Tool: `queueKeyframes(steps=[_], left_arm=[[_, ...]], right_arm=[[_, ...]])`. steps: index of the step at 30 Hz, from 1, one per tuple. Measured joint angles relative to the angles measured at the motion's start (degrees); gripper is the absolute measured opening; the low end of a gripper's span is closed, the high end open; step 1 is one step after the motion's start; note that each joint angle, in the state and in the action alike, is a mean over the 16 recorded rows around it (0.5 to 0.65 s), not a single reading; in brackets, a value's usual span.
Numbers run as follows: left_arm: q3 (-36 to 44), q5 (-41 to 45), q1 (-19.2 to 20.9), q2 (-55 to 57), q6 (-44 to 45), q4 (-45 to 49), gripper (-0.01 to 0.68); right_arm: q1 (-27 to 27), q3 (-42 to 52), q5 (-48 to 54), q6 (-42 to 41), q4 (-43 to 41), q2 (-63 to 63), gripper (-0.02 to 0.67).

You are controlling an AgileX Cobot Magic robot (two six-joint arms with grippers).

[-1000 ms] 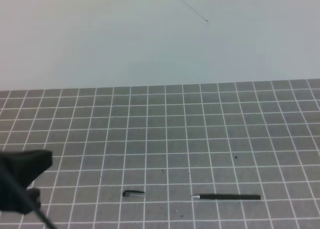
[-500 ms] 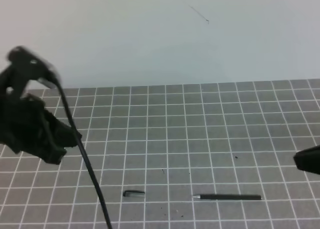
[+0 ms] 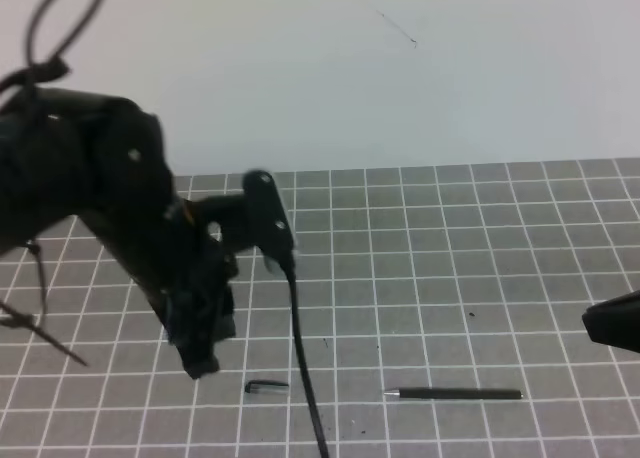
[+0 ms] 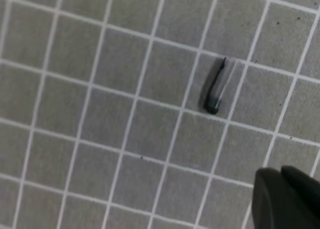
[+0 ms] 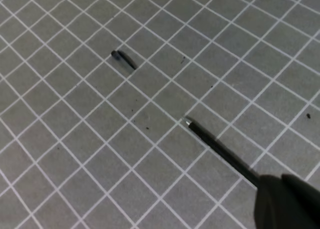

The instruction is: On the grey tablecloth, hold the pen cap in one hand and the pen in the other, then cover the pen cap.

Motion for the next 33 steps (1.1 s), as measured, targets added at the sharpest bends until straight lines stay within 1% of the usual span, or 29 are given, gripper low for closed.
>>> queueKeyframes(steps=[4, 8, 15, 19, 24, 33], left_arm=[[-0.41, -1.4, -3.16, 3.32, -0.12, 1.9, 0.043], [-0.46, -3.01, -5.18, 6.13, -0.26, 2.43, 0.113], [-0.39, -5.41, -6.84, 9.95, 1.18, 2.55, 0.259], [-0.39, -6.36, -7.1, 12.07, 2.66, 2.79, 0.315], [-0.38, -7.23, -7.1, 14.23, 4.82, 3.67, 0.338], [-0.34, -8.14, -7.04, 16.89, 6.69, 4.8, 0.341]], right_arm=[[0.0, 0.0, 0.35, 0.35, 0.0, 0.0, -0.003], [0.0, 0.0, 0.62, 0.71, 0.0, 0.0, -0.003], [0.01, 0.0, 1.05, 1.22, 0.0, -0.03, -0.003], [0.01, 0.0, 1.26, 1.26, 0.0, -0.03, -0.003], [0.01, 0.0, 1.46, 1.29, 0.0, -0.03, -0.003], [0.01, 0.0, 1.57, 1.34, 0.0, -0.03, -0.003]])
